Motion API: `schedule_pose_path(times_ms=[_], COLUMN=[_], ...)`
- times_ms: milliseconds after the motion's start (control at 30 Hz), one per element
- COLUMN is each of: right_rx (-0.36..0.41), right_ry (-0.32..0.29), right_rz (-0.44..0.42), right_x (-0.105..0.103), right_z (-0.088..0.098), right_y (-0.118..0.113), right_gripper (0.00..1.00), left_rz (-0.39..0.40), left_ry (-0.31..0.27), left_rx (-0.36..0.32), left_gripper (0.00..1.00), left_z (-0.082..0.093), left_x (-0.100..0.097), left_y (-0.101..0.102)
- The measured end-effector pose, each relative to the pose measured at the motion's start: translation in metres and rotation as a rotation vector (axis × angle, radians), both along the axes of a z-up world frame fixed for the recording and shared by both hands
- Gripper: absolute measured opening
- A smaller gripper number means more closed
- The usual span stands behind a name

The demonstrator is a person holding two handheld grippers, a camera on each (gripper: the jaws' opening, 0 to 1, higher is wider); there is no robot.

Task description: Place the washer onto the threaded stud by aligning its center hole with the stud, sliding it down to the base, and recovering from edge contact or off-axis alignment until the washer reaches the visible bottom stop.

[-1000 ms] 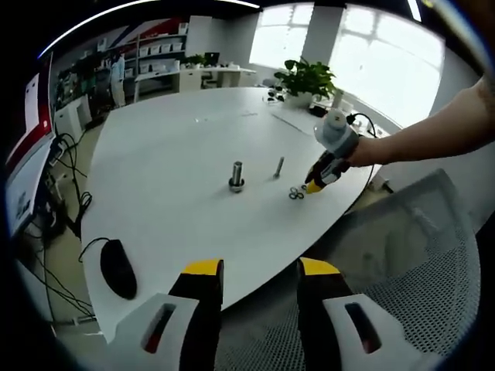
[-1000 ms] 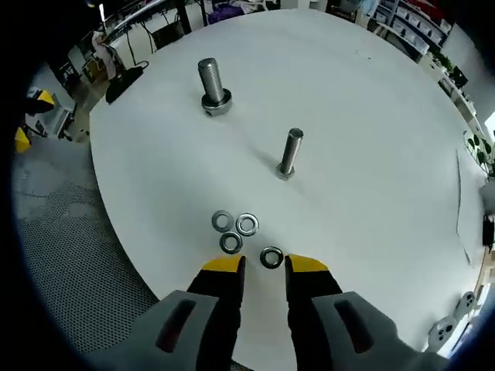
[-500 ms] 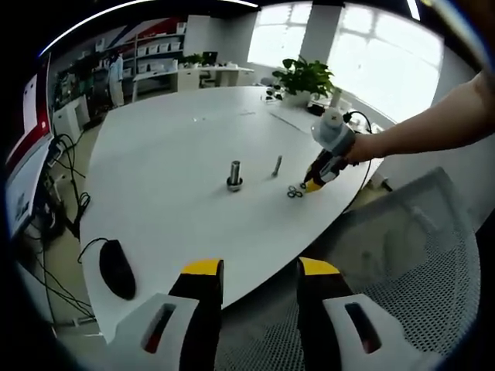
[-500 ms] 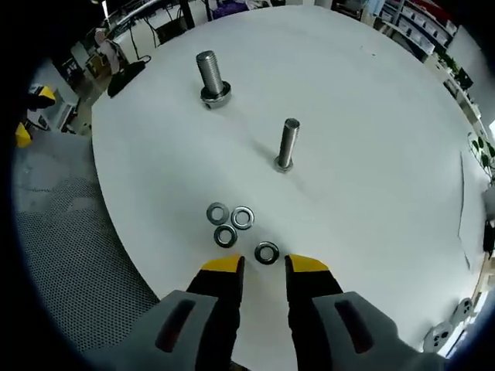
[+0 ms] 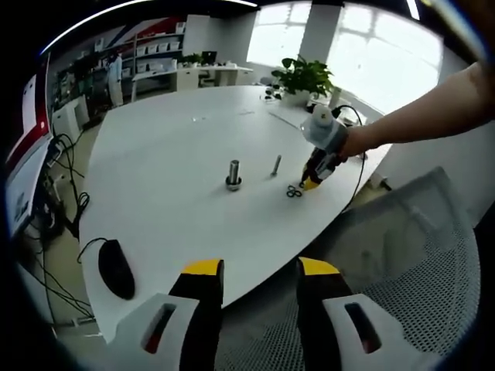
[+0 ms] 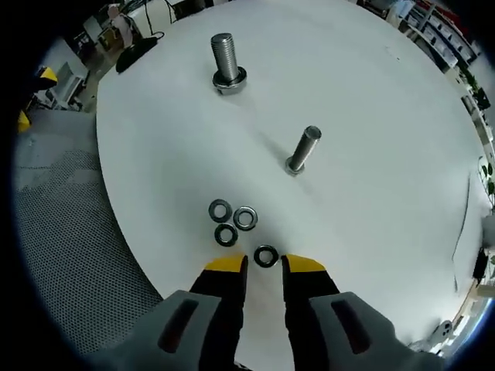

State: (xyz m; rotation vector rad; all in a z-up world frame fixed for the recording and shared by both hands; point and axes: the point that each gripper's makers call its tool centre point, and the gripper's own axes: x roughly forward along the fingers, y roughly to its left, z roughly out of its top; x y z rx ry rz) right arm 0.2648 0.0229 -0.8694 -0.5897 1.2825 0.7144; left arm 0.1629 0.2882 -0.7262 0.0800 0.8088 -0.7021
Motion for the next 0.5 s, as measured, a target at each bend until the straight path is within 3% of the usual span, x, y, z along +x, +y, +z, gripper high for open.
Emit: schedule_pose_path(times_ms=[200,500], right_rx=[-0.033,-0.095], right_ry=[0.023,0.057], right_rz=[0.020,0.132], right_x=[0.0025,0.0015], right_z=[-0.0004,-0.0011], right_y=[0.0001,0.0019], right_gripper=[0.17,0.16], left_rz=[0.005,0.009], left_ry=[-0.003,-0.005], left_rx=[-0.002,0.006], left_gripper=[0.36,0.36], left_z=[0.0006,0.0002], left_x=[0.0008,0.0013], left_y=[0.0007,0.0017])
